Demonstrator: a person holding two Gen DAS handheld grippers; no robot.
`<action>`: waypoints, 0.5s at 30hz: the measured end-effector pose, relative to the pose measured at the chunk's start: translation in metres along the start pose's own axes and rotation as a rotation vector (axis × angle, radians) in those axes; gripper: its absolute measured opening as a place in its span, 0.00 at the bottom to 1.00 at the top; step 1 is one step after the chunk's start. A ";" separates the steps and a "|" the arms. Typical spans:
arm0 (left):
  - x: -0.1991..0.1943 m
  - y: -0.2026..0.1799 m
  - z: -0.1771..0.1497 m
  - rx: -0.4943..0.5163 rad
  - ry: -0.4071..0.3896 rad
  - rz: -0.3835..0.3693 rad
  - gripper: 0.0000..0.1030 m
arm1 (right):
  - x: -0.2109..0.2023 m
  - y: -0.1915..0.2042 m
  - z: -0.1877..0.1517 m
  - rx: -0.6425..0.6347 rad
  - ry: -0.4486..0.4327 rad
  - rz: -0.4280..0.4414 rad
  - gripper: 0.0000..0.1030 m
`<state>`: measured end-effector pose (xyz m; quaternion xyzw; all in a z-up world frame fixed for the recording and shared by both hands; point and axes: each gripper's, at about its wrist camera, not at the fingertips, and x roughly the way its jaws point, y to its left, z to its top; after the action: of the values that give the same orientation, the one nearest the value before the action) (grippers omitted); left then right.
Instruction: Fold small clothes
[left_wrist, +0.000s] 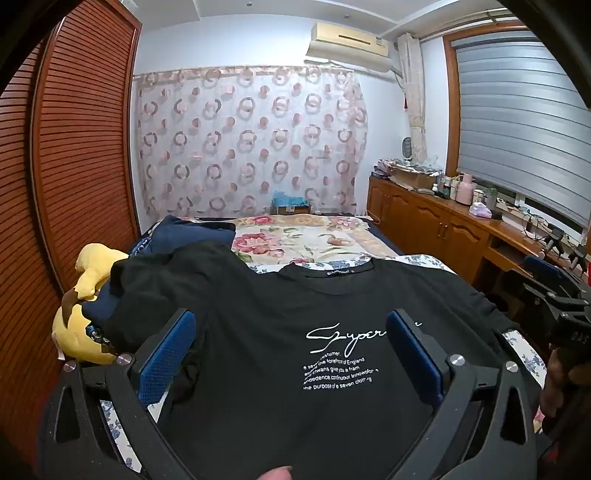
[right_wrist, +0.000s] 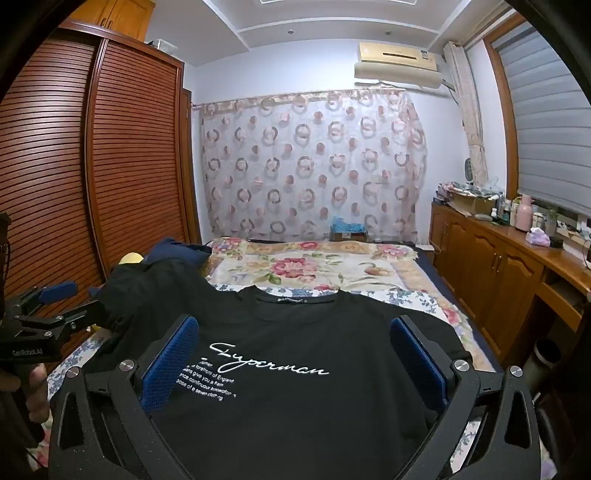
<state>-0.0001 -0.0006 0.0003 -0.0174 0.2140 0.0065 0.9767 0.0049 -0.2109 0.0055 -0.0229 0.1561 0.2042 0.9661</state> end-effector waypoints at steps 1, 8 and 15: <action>0.000 0.000 0.000 0.001 -0.002 -0.001 1.00 | 0.000 0.000 0.000 0.002 -0.009 0.002 1.00; -0.001 -0.007 0.001 0.004 -0.015 -0.007 1.00 | 0.000 0.000 0.000 0.001 -0.007 0.001 1.00; -0.001 0.000 0.004 -0.006 -0.006 0.004 1.00 | 0.000 -0.002 -0.001 0.006 -0.008 0.002 1.00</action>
<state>0.0011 -0.0003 0.0044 -0.0197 0.2110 0.0093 0.9772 0.0055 -0.2125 0.0048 -0.0192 0.1529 0.2051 0.9665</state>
